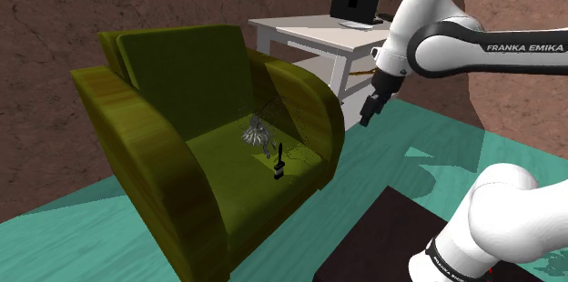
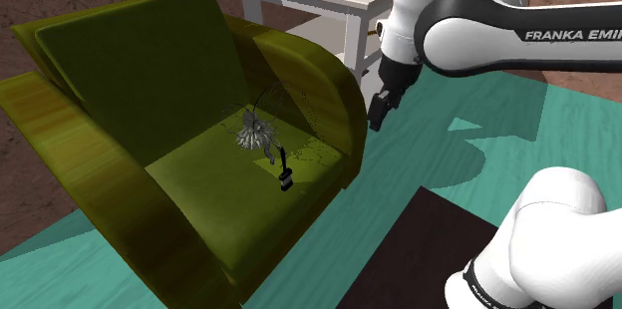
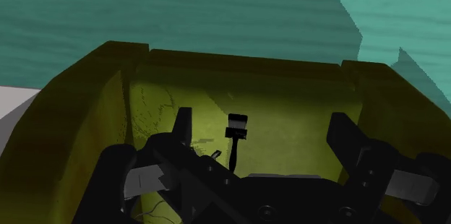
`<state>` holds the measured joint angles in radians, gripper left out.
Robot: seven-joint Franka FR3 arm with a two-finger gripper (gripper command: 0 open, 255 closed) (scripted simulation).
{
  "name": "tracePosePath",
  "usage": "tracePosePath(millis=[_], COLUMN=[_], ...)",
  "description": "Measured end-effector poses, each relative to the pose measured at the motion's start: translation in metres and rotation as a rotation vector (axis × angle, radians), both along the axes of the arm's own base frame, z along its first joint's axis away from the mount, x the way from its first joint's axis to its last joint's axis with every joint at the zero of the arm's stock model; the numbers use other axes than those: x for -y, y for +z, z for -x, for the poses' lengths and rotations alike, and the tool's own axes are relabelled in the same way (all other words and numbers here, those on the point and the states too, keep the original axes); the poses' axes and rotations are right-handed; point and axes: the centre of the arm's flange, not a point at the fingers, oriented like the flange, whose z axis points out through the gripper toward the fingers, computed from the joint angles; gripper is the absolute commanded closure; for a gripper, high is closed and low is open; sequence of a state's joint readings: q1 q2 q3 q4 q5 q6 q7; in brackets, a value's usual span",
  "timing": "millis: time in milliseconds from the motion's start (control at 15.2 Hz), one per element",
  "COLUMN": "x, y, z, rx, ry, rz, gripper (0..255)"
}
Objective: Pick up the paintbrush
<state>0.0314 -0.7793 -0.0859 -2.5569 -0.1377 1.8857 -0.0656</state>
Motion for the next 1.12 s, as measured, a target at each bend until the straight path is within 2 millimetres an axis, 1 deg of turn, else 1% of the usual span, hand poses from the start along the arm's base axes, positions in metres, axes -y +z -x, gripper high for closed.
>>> tracePosePath(millis=[264,330,396,528,594,660,924,990,1122], x=[0.0,0.0,0.003,0.006,0.005,0.005,0.007,0.004,0.008], y=[-0.044,-0.057,-0.068,-0.089,-0.099,-0.114,-0.153,-0.165,-0.185], z=[-0.018,-0.026,-0.035,-0.045,-0.054,-0.06,-0.084,-0.087,-0.103], rx=[0.037,0.045,0.055,0.074,0.083,0.091,0.131,0.14,0.159], ry=[0.017,0.022,0.026,0.035,0.039,0.043,0.061,0.065,0.074], rz=[-0.008,-0.01,-0.011,-0.015,-0.017,-0.019,-0.027,-0.029,-0.034], gripper=[0,0,0,0,0,0,0,0,0])
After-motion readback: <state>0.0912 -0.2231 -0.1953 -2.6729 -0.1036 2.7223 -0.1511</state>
